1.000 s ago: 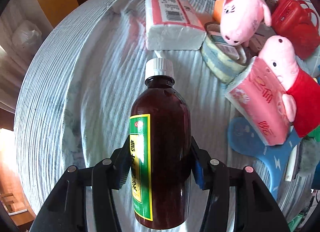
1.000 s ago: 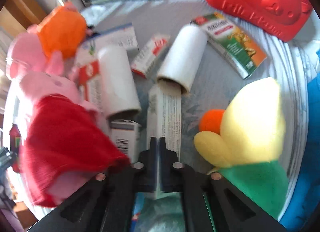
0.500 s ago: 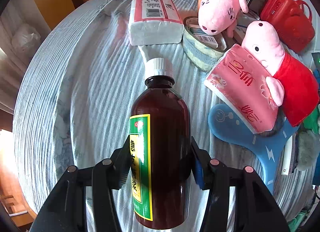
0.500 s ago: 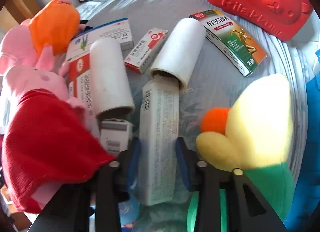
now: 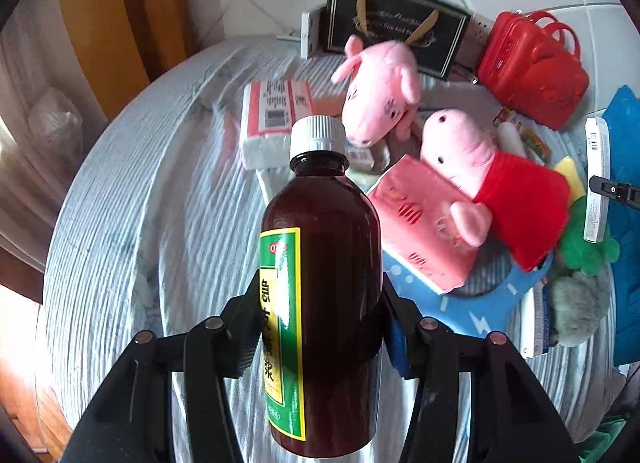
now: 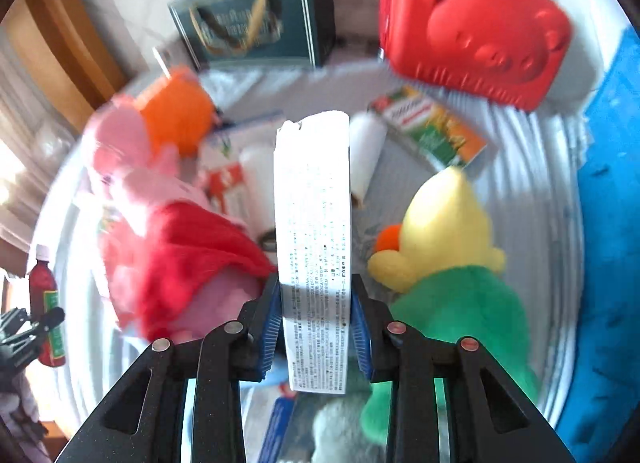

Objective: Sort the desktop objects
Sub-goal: 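Lift the bottle with the left tool while the right tool regrasps the white box, then carry the bottle and white box into the blue bin and release them, then move both tools back over the pile on the table, then grasp the blue boomerang with the left tool while the right tool grasps the ointment tube box, then carry the boomerang and ointment box into the blue bin and release them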

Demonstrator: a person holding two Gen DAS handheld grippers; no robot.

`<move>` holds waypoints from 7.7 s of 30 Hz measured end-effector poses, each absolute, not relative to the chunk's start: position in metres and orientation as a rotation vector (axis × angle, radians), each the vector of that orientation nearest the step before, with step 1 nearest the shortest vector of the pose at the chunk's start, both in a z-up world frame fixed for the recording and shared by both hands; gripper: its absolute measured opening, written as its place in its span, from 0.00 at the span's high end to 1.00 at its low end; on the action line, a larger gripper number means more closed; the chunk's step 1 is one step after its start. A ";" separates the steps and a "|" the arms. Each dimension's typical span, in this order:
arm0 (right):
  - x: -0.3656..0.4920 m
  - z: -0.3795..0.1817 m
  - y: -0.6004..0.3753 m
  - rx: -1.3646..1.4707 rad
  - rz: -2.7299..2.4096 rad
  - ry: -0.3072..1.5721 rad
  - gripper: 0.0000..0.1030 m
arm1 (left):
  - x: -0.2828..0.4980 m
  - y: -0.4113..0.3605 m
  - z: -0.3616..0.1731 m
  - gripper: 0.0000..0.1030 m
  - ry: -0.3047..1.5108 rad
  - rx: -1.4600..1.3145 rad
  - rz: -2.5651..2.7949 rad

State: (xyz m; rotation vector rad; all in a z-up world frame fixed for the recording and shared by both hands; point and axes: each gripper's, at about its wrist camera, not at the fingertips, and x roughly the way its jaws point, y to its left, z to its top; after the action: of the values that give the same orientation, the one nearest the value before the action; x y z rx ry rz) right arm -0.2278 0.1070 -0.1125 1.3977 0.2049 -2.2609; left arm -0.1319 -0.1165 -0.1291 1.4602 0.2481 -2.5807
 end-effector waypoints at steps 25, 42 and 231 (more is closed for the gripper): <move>-0.088 0.122 0.368 0.812 -2.672 0.029 0.69 | -0.125 0.206 0.079 0.51 -0.127 0.919 -3.297; -0.101 0.096 0.621 0.975 -2.961 -0.008 0.69 | -0.120 0.529 0.112 0.51 -0.448 1.085 -3.524; -0.093 0.129 0.580 0.882 -3.105 0.003 0.62 | -0.122 0.495 0.134 0.67 -0.324 0.782 -3.337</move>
State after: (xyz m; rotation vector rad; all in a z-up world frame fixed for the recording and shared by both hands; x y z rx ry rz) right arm -0.0932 0.5798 0.1291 0.8816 0.0030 -3.1045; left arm -0.1220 0.4947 0.1340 0.7825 -0.3240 -3.3368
